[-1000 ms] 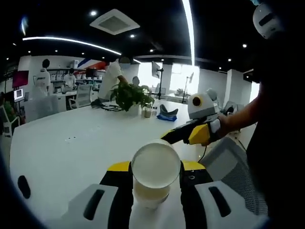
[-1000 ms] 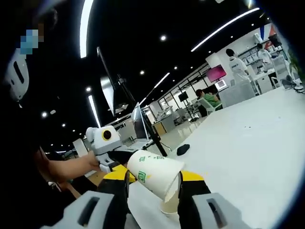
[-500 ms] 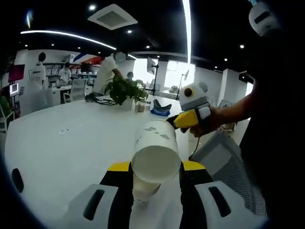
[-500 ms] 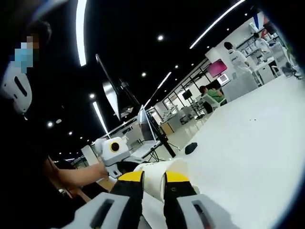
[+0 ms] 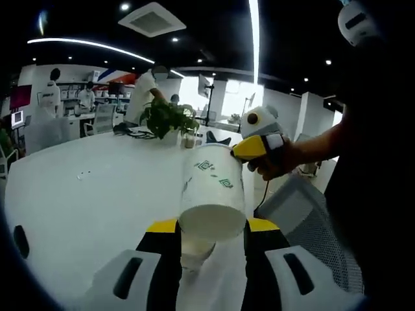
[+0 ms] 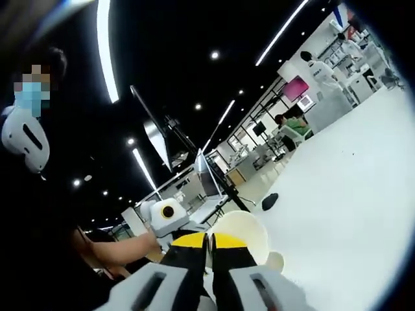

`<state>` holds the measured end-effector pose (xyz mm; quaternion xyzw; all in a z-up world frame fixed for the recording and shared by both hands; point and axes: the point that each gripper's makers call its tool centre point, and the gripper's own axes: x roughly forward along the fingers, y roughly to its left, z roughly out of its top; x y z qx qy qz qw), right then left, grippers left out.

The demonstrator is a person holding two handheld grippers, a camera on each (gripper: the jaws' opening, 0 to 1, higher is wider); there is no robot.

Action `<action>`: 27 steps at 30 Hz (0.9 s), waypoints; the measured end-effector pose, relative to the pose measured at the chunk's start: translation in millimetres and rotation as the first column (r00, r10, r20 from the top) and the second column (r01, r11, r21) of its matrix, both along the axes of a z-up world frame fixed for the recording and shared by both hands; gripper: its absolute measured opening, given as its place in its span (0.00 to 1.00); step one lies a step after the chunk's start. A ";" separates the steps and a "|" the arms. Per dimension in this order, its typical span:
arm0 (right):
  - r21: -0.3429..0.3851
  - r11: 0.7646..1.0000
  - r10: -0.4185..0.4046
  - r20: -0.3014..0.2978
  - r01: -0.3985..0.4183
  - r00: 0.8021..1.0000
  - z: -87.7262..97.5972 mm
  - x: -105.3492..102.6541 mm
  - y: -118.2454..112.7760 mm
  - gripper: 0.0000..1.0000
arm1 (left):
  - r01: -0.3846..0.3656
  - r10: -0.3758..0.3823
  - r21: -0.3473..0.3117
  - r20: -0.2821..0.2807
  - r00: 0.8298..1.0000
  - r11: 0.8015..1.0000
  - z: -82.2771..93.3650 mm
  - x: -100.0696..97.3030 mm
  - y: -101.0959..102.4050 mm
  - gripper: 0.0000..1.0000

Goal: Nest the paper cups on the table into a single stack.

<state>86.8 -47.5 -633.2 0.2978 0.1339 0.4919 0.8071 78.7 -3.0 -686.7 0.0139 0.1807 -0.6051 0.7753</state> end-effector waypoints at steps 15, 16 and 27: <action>0.014 0.999 0.032 -0.019 -0.032 0.999 -1.5 -3.5 -1.1 0.00 | -0.020 0.019 0.018 0.026 0.999 1.000 -5.5 2.3 -2.2 0.33; 0.011 0.999 0.030 -0.018 -0.030 0.999 -1.4 -3.5 -1.2 0.00 | -0.021 0.020 0.018 0.029 0.999 1.000 -5.5 2.5 -2.7 0.34; -0.021 1.000 0.023 -0.008 -0.023 1.000 -1.0 -1.4 -4.6 0.00 | -0.061 0.059 0.018 0.073 0.996 0.998 -2.9 7.4 -1.3 0.52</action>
